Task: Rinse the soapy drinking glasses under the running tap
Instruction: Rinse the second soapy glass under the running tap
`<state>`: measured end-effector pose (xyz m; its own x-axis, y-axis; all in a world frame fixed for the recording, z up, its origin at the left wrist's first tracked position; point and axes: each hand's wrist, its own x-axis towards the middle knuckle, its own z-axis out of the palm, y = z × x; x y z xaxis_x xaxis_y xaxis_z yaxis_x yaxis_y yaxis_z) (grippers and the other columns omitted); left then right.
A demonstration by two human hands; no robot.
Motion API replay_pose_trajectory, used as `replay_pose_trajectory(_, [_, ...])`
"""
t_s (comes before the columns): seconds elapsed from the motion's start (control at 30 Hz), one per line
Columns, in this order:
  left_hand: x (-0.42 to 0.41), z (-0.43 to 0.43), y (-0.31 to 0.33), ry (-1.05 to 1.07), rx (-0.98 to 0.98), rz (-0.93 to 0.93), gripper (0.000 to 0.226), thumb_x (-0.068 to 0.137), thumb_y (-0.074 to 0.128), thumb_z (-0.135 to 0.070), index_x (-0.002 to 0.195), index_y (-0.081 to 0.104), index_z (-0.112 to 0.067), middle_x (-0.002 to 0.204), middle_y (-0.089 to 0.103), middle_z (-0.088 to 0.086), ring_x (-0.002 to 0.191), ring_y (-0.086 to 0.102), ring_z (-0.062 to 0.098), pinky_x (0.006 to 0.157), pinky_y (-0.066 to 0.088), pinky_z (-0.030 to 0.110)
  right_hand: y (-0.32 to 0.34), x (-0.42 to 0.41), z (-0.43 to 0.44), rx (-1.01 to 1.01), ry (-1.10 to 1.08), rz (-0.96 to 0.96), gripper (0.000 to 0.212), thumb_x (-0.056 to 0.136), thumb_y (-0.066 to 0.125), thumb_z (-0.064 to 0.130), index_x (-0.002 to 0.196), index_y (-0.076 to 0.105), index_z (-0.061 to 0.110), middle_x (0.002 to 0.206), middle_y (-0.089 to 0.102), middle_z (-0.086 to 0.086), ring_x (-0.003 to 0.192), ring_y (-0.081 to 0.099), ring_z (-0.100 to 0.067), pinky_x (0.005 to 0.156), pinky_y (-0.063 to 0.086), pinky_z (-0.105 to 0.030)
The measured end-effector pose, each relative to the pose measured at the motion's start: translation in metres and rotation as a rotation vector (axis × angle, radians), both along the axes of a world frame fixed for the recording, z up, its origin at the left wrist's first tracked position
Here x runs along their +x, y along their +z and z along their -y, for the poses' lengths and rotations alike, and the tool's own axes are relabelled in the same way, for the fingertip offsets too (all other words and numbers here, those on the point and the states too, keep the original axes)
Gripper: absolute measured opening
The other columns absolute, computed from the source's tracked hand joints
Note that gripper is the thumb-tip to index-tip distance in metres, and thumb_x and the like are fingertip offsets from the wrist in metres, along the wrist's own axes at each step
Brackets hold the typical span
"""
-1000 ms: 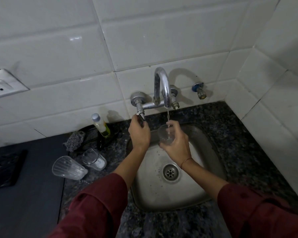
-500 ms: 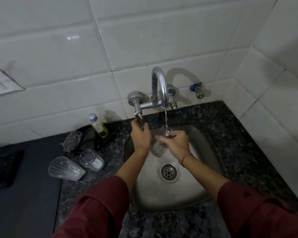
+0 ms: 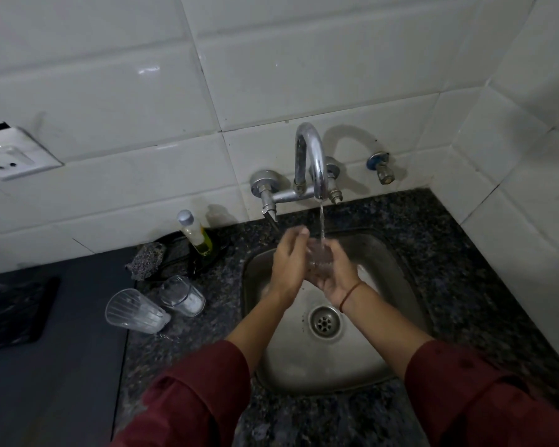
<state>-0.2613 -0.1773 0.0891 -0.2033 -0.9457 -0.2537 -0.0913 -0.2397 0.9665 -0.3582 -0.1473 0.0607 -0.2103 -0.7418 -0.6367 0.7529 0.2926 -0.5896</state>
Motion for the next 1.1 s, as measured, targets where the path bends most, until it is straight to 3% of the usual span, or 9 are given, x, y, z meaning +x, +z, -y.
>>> replay_pose_trajectory(0.23, [0.000, -0.004, 0.000, -0.141, -0.102, -0.060, 0.040, 0.109, 0.041, -0.038, 0.110, 0.072, -0.013, 0.104, 0.076, 0.009, 0.102, 0.072, 0.026, 0.097, 0.057, 0.048, 0.003, -0.011, 0.006, -0.041, -0.040, 0.036, 0.050, 0.094, 0.057, 0.037, 0.129, 0.063, 0.002, 0.111, 0.071, -0.018, 0.087, 0.073, -0.024, 0.068, 0.060, -0.034])
replay_pose_trajectory(0.37, [-0.001, -0.004, 0.001, -0.038, -0.143, -0.025, 0.037, 0.109, 0.042, -0.037, 0.104, 0.071, -0.014, 0.099, 0.075, 0.007, 0.098, 0.072, 0.022, 0.090, 0.059, 0.042, 0.008, -0.009, 0.008, -0.034, -0.067, -0.038, 0.056, 0.081, 0.071, 0.037, 0.124, 0.066, 0.002, 0.122, 0.069, -0.021, 0.106, 0.070, -0.033, 0.078, 0.062, -0.044])
replay_pose_trajectory(0.47, [0.002, 0.000, -0.002, 0.235, -0.185, 0.152, 0.021, 0.107, 0.047, -0.027, 0.103, 0.063, -0.014, 0.094, 0.068, 0.001, 0.093, 0.068, 0.021, 0.087, 0.056, 0.044, 0.018, -0.005, 0.007, -0.037, -0.131, -0.388, 0.034, 0.077, 0.080, 0.023, 0.108, 0.070, 0.011, 0.107, 0.075, -0.014, 0.100, 0.072, -0.029, 0.083, 0.061, -0.047])
replay_pose_trajectory(0.53, [0.007, 0.008, -0.004, 0.385, -0.174, 0.226, 0.011, 0.105, 0.050, -0.021, 0.111, 0.054, -0.013, 0.095, 0.059, -0.004, 0.101, 0.063, 0.026, 0.088, 0.051, 0.041, 0.024, -0.002, -0.002, -0.118, -0.040, -0.816, 0.042, 0.076, 0.083, 0.021, 0.115, 0.067, 0.021, 0.098, 0.072, 0.002, 0.094, 0.069, -0.011, 0.082, 0.058, -0.025])
replay_pose_trajectory(0.6, [0.011, 0.015, -0.004, 0.414, -0.202, 0.257, 0.021, 0.103, 0.052, -0.018, 0.123, 0.051, -0.010, 0.107, 0.058, 0.001, 0.112, 0.059, 0.028, 0.094, 0.047, 0.037, 0.025, 0.001, -0.014, -0.257, 0.072, -1.093, 0.053, 0.076, 0.084, 0.018, 0.124, 0.061, 0.024, 0.098, 0.065, 0.009, 0.093, 0.062, -0.001, 0.076, 0.050, -0.009])
replay_pose_trajectory(0.7, [0.012, 0.019, 0.001, 0.329, -0.299, 0.314, 0.041, 0.104, 0.050, -0.012, 0.144, 0.045, -0.004, 0.138, 0.052, 0.011, 0.128, 0.049, 0.021, 0.108, 0.037, 0.028, 0.019, 0.001, -0.023, -0.383, 0.146, -1.246, 0.060, 0.076, 0.082, 0.012, 0.130, 0.059, 0.020, 0.105, 0.064, 0.006, 0.099, 0.062, -0.005, 0.082, 0.051, -0.011])
replay_pose_trajectory(0.8, [0.008, 0.018, 0.007, 0.259, -0.361, 0.284, 0.046, 0.103, 0.049, -0.007, 0.149, 0.042, -0.007, 0.141, 0.050, 0.006, 0.124, 0.044, 0.009, 0.100, 0.030, 0.017, 0.019, 0.000, -0.026, -0.408, 0.183, -1.312, 0.065, 0.075, 0.081, 0.014, 0.135, 0.056, 0.018, 0.116, 0.064, 0.000, 0.106, 0.060, -0.009, 0.090, 0.053, -0.020])
replay_pose_trajectory(0.93, [0.013, 0.019, 0.002, 0.124, -0.407, 0.302, 0.059, 0.101, 0.045, 0.000, 0.158, 0.033, -0.010, 0.155, 0.046, 0.011, 0.141, 0.044, 0.020, 0.118, 0.033, 0.032, 0.022, -0.003, -0.027, -0.401, 0.190, -1.321, 0.063, 0.075, 0.082, 0.016, 0.133, 0.057, 0.020, 0.107, 0.063, -0.001, 0.099, 0.061, -0.008, 0.085, 0.053, -0.020])
replay_pose_trajectory(1.1, [0.027, 0.017, -0.001, 0.044, -0.467, 0.405, 0.048, 0.101, 0.051, -0.008, 0.148, 0.043, -0.009, 0.142, 0.054, 0.009, 0.130, 0.051, 0.022, 0.110, 0.041, 0.032, 0.025, -0.006, -0.028, -0.312, 0.215, -1.177, 0.064, 0.070, 0.087, 0.017, 0.125, 0.055, 0.026, 0.102, 0.066, 0.001, 0.094, 0.064, -0.004, 0.081, 0.054, -0.018])
